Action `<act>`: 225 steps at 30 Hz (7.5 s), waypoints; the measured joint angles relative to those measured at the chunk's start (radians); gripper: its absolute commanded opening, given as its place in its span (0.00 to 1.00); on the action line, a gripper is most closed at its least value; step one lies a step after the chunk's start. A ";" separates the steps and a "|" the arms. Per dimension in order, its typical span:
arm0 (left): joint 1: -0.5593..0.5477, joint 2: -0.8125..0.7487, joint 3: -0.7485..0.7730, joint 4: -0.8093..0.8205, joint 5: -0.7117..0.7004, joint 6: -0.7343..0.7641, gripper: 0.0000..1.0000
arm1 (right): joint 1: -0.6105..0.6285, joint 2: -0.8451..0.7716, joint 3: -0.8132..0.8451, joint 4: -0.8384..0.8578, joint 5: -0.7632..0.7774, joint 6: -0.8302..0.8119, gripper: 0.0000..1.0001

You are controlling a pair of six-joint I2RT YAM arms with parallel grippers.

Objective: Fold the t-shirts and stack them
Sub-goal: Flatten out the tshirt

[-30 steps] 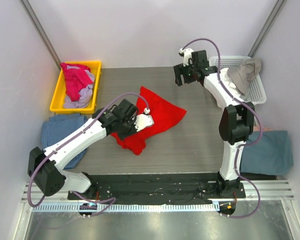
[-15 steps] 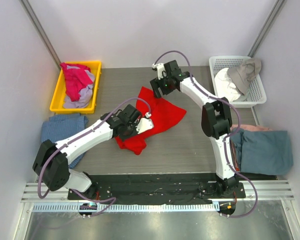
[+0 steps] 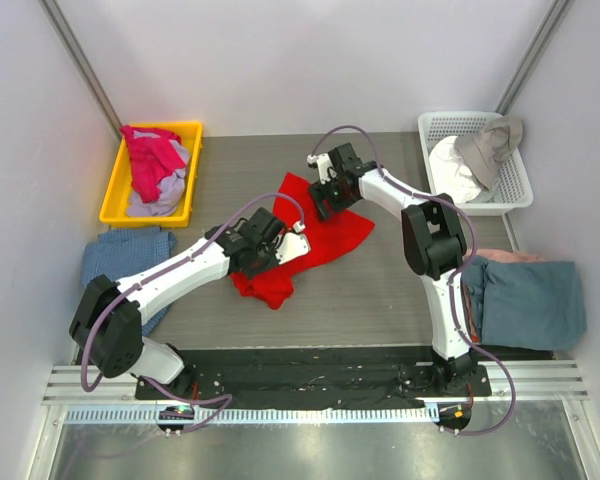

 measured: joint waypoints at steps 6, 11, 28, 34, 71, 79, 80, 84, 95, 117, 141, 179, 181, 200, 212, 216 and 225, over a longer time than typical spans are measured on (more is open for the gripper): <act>0.000 0.000 0.000 0.010 -0.003 0.000 0.00 | 0.000 -0.007 -0.007 0.011 0.005 -0.010 0.26; 0.000 0.000 -0.005 0.040 -0.027 -0.007 0.00 | 0.000 -0.007 -0.008 0.010 0.013 -0.021 0.01; 0.140 0.084 0.363 0.294 -0.240 -0.020 0.00 | -0.011 -0.371 0.010 -0.066 0.478 -0.179 0.01; 0.241 0.108 0.610 0.384 -0.293 -0.049 0.00 | -0.093 -0.511 0.144 -0.060 0.610 -0.211 0.01; 0.261 -0.074 0.958 0.130 -0.117 -0.171 0.00 | -0.153 -0.861 0.354 -0.179 0.516 -0.132 0.01; 0.256 -0.141 0.864 0.026 -0.060 -0.172 0.00 | -0.153 -1.002 0.238 -0.235 0.396 -0.045 0.01; 0.256 -0.141 0.864 0.027 -0.062 -0.167 0.00 | -0.153 -1.008 0.235 -0.236 0.390 -0.041 0.01; 0.256 -0.119 0.843 0.069 -0.090 -0.114 0.00 | -0.153 -1.003 0.220 -0.222 0.379 -0.034 0.01; 0.288 0.317 0.737 0.368 -0.180 0.047 0.00 | -0.181 -0.728 0.035 -0.050 0.385 -0.094 0.01; 0.281 -0.035 0.854 0.319 -0.180 -0.074 0.00 | -0.270 -0.867 0.158 0.002 0.285 -0.023 0.01; 0.269 0.172 0.493 0.486 -0.222 0.028 0.10 | -0.270 -0.848 -0.274 0.102 0.235 -0.018 0.01; -0.072 0.155 0.410 0.139 0.052 -0.049 1.00 | -0.252 -0.688 -0.684 0.166 0.302 -0.133 0.12; -0.073 0.155 0.409 0.138 0.052 -0.050 1.00 | -0.252 -0.705 -0.712 0.162 0.323 -0.146 0.21; -0.074 0.159 0.293 0.165 0.045 -0.049 1.00 | -0.252 -0.756 -0.743 0.051 0.321 -0.128 0.54; -0.074 0.159 0.281 0.183 0.020 -0.048 1.00 | -0.248 -0.741 -0.824 0.017 0.232 -0.133 0.46; -0.074 0.159 0.277 0.188 0.015 -0.048 1.00 | -0.248 -0.707 -0.838 0.010 0.220 -0.144 0.43; -0.074 0.159 0.261 0.199 -0.006 -0.045 1.00 | -0.248 -0.663 -0.843 0.021 0.224 -0.163 0.41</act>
